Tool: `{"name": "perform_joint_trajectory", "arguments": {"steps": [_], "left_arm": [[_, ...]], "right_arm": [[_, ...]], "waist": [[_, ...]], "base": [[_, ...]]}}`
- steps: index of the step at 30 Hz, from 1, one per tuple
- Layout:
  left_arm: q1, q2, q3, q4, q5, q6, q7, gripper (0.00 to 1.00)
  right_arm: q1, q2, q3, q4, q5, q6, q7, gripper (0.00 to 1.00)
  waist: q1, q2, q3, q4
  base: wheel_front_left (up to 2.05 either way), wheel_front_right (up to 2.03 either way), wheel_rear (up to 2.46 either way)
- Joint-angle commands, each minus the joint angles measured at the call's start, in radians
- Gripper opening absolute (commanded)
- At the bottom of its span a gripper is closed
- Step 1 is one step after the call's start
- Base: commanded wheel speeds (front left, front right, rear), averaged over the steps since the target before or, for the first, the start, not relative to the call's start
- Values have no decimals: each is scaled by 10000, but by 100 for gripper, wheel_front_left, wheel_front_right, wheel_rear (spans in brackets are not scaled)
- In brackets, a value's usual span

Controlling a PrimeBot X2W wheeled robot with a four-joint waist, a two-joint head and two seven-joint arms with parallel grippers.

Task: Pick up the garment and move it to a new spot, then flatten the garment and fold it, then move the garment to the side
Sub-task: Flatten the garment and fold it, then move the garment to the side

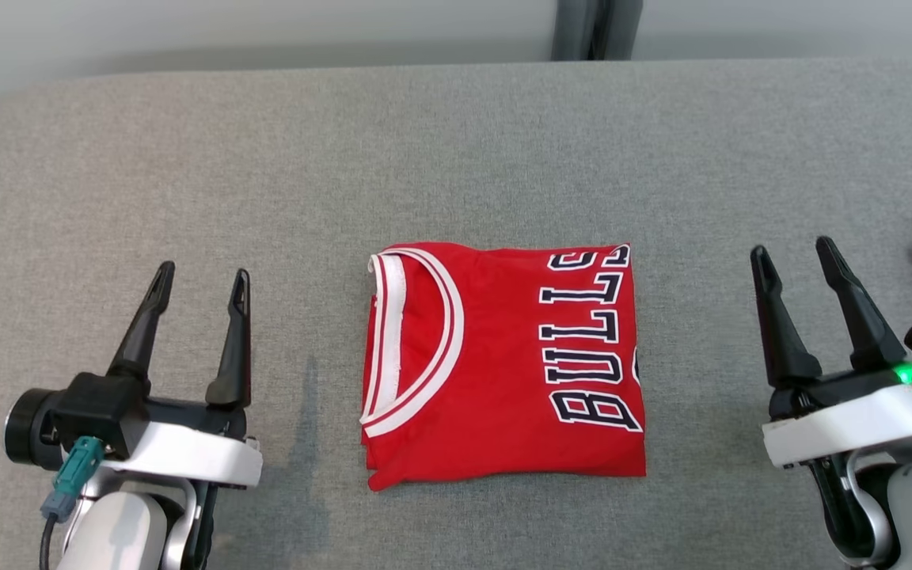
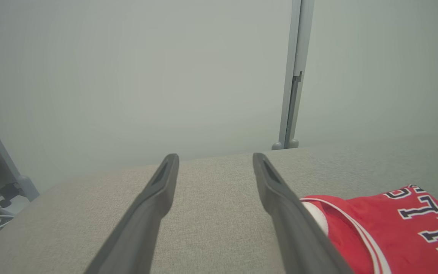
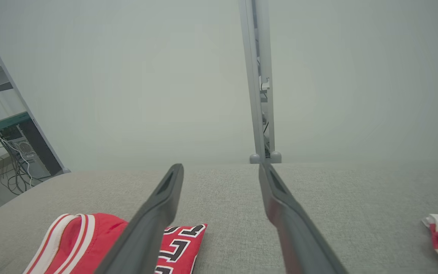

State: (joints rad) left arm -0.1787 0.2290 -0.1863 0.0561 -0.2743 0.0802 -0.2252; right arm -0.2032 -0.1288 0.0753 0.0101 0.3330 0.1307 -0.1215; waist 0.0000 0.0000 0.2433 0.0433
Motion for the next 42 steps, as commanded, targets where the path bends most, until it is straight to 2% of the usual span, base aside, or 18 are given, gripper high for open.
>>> {"name": "perform_joint_trajectory", "arguments": {"steps": [1,7,20,42], "left_arm": [[98,44,-4,-15,-71,30,-1,100],[485,121,-156,43,-101,-27,122,100],[1096,260,-268,282,-427,-185,186,100],[1510,546,-461,246,-449,8,600,100]], "right_arm": [[134,-14,-68,29,-58,0,76,100],[824,30,-545,128,-178,0,223,100],[2035,136,-919,-267,-575,0,708,100],[2994,341,-1495,-1190,-1184,0,1439,100]], "waist": [[0,0,-119,10],[0,0,-776,54],[0,0,-1883,150],[0,0,-2498,157]], "base": [[0,0,0],[0,0,0],[0,0,0],[0,0,0]]}}
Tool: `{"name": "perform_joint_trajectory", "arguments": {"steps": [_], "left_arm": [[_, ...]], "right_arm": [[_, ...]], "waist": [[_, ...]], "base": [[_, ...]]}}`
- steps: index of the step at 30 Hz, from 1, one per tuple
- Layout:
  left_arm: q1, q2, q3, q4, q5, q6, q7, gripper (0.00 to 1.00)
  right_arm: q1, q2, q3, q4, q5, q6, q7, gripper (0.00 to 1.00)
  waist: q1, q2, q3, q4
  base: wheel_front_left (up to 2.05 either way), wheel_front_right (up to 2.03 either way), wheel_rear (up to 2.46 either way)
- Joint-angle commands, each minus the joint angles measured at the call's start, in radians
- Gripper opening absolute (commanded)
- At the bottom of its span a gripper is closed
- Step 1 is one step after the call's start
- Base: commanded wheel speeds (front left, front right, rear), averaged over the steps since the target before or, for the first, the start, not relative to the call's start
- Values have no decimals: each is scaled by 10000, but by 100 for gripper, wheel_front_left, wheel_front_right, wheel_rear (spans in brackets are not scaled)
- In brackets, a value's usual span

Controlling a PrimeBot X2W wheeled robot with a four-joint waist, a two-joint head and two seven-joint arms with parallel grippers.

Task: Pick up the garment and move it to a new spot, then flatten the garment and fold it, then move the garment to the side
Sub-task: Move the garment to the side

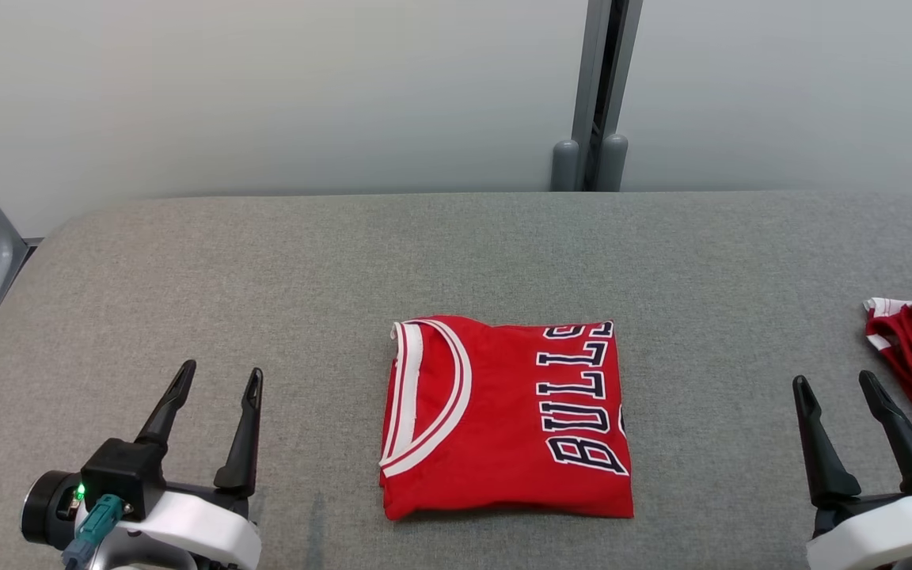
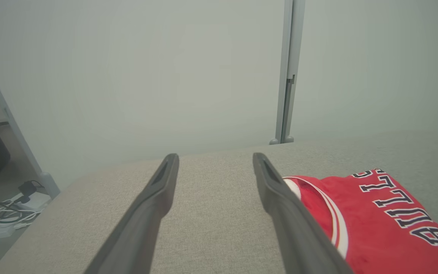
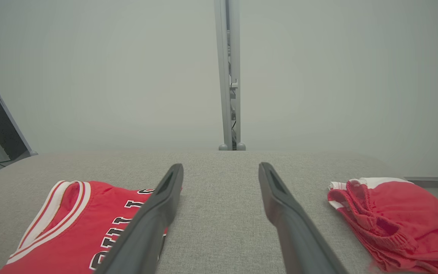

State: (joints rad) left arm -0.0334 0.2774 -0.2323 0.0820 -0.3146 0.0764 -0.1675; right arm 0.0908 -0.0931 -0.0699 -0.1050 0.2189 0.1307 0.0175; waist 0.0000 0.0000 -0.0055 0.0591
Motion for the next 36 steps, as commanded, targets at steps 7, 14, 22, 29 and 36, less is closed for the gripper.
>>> {"name": "perform_joint_trajectory", "arguments": {"steps": [7,14,22,29,36], "left_arm": [[20,79,-49,19,-42,92,4,100],[-23,109,-59,37,-101,150,17,100],[-149,159,-101,50,-120,187,-13,100],[-226,180,-143,4,-137,222,-54,100],[-546,115,-241,-170,-55,225,-150,100]], "right_arm": [[25,18,-20,44,-76,0,82,100],[-68,19,24,145,-89,0,68,100],[-103,56,42,289,-66,0,47,100],[-188,-63,80,282,-136,0,95,100],[-765,-513,701,721,-138,0,347,100]], "waist": [[0,0,-40,-22],[0,0,-48,-79],[0,0,-34,-69],[0,0,41,17],[0,0,664,359]], "base": [[0,0,0],[0,0,0],[0,0,0],[0,0,0],[0,0,0]]}}
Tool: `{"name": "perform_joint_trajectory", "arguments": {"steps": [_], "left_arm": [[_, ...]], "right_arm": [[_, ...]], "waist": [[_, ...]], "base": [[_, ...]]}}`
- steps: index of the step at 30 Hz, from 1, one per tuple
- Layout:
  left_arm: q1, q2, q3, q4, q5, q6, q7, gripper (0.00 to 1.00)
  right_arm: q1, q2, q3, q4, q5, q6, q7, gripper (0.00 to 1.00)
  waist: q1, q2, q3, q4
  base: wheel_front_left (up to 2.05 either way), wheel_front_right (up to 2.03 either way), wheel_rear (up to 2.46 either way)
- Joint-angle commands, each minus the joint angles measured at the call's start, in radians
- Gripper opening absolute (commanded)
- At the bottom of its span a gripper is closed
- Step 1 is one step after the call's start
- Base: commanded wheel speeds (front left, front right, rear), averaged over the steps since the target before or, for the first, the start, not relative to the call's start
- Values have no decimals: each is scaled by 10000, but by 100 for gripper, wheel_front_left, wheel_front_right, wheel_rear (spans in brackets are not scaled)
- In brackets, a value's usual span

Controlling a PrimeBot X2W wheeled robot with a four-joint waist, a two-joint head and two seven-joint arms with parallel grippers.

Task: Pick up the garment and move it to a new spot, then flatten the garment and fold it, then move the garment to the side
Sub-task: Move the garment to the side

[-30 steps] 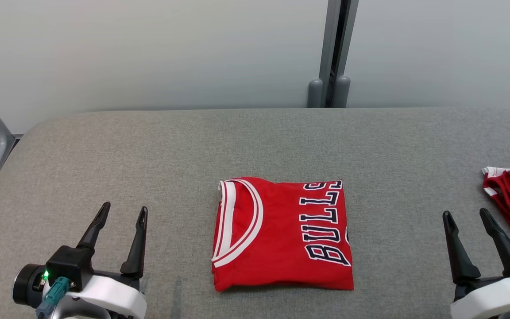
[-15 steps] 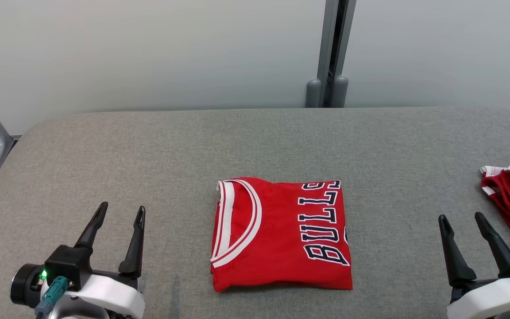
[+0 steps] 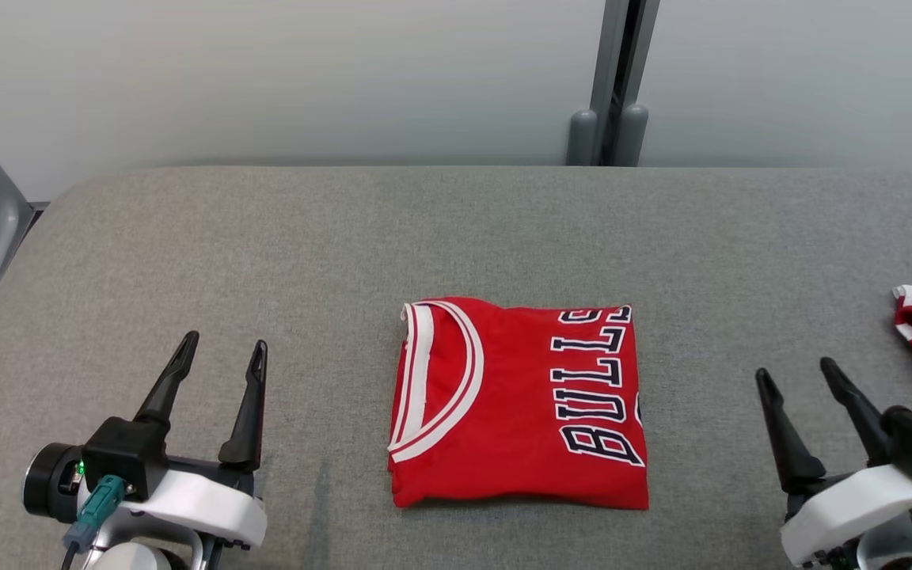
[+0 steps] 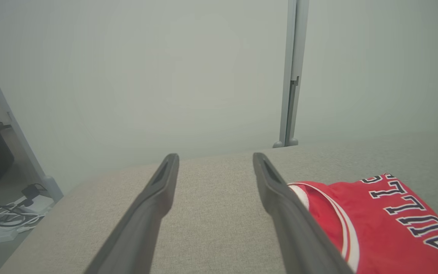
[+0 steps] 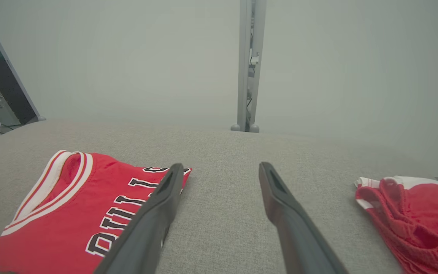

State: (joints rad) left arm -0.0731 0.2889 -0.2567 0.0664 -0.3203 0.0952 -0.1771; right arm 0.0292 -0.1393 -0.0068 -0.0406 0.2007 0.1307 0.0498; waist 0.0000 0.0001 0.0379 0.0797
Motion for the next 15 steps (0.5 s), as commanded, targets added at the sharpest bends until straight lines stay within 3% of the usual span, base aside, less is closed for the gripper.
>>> {"name": "perform_joint_trajectory", "arguments": {"steps": [1,15], "left_arm": [[-221,-22,-8,-29,7,38,-76,100],[-1211,-603,-183,483,-112,-148,-629,100]], "right_arm": [[-264,-146,234,255,67,0,54,100],[-1850,-619,2007,2821,641,-2,-82,100]], "waist": [[0,-1,384,229],[0,-1,2064,1336]], "base": [[0,0,0],[0,0,0]]}}
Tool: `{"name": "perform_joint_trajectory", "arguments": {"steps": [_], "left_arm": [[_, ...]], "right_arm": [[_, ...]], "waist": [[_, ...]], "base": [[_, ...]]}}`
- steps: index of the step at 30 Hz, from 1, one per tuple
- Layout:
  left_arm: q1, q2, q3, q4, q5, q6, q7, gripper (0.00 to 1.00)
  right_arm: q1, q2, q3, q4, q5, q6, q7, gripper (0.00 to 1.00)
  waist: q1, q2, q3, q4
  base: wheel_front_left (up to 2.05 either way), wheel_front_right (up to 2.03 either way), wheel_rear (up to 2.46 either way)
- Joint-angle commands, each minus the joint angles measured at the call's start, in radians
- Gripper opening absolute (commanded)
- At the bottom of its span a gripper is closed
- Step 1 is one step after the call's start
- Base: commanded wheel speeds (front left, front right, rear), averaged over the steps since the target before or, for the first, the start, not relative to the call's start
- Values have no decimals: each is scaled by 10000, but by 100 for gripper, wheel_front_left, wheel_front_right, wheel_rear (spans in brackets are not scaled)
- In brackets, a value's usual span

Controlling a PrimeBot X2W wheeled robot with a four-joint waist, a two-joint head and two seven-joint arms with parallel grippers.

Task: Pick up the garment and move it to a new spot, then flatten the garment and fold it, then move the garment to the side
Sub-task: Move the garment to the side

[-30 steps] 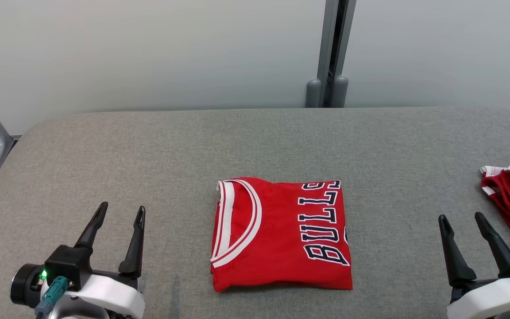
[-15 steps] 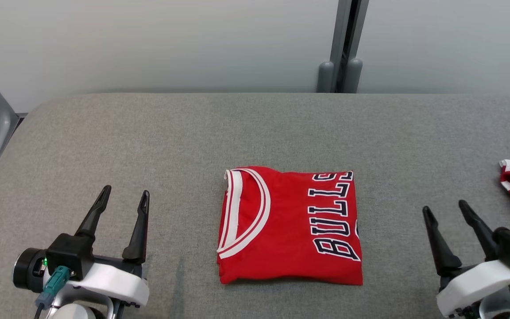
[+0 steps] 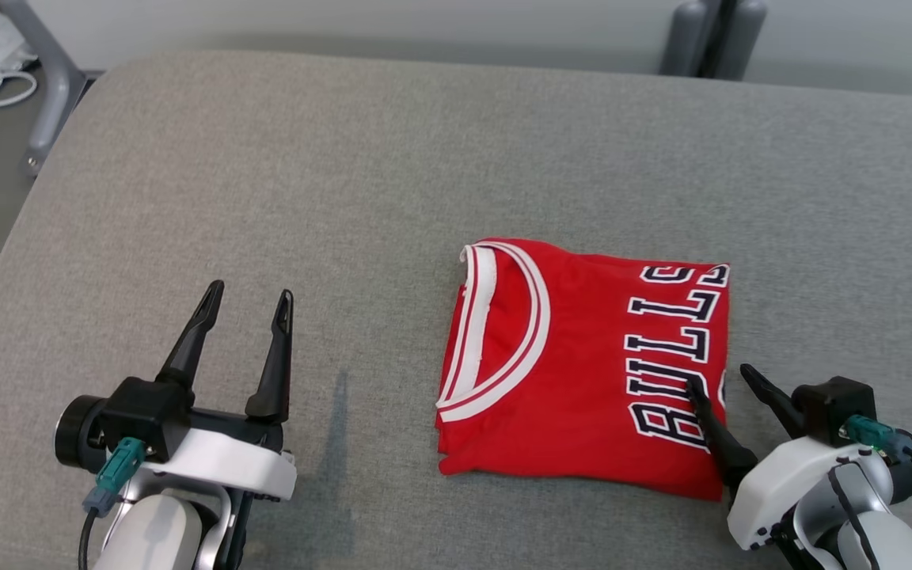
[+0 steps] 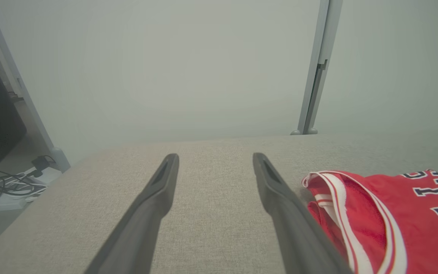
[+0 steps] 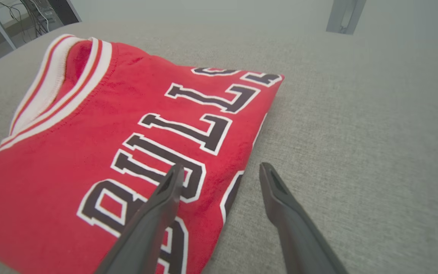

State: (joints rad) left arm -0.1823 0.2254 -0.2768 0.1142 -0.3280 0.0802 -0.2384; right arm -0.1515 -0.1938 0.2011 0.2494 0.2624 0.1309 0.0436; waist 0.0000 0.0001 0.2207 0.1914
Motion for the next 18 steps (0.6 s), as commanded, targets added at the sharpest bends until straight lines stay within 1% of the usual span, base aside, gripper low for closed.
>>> {"name": "perform_joint_trajectory", "arguments": {"steps": [1,6,9,10,14,18], "left_arm": [[-189,-6,5,51,-29,-25,-66,100],[-466,-203,25,298,-4,-135,-193,100],[-563,-257,73,427,11,-188,-223,100],[-585,-273,96,458,20,-191,-233,100],[-610,-240,162,541,122,-248,-250,100],[-494,-155,240,552,189,-256,-251,100]], "right_arm": [[-162,-92,9,128,77,-4,-16,100],[-558,19,155,1359,276,-5,350,100],[-613,156,250,1656,390,-5,563,100],[-627,178,274,1674,408,-5,605,0],[-666,41,401,1384,375,-7,710,0],[-624,-490,799,681,205,-8,853,0]], "waist": [[0,-1,329,265],[0,-1,633,390],[0,-1,680,369],[0,-1,687,339],[0,-1,662,128],[0,-1,580,-298]], "base": [[0,0,0],[0,0,0],[0,0,0],[0,0,0],[0,0,0],[0,0,0]]}}
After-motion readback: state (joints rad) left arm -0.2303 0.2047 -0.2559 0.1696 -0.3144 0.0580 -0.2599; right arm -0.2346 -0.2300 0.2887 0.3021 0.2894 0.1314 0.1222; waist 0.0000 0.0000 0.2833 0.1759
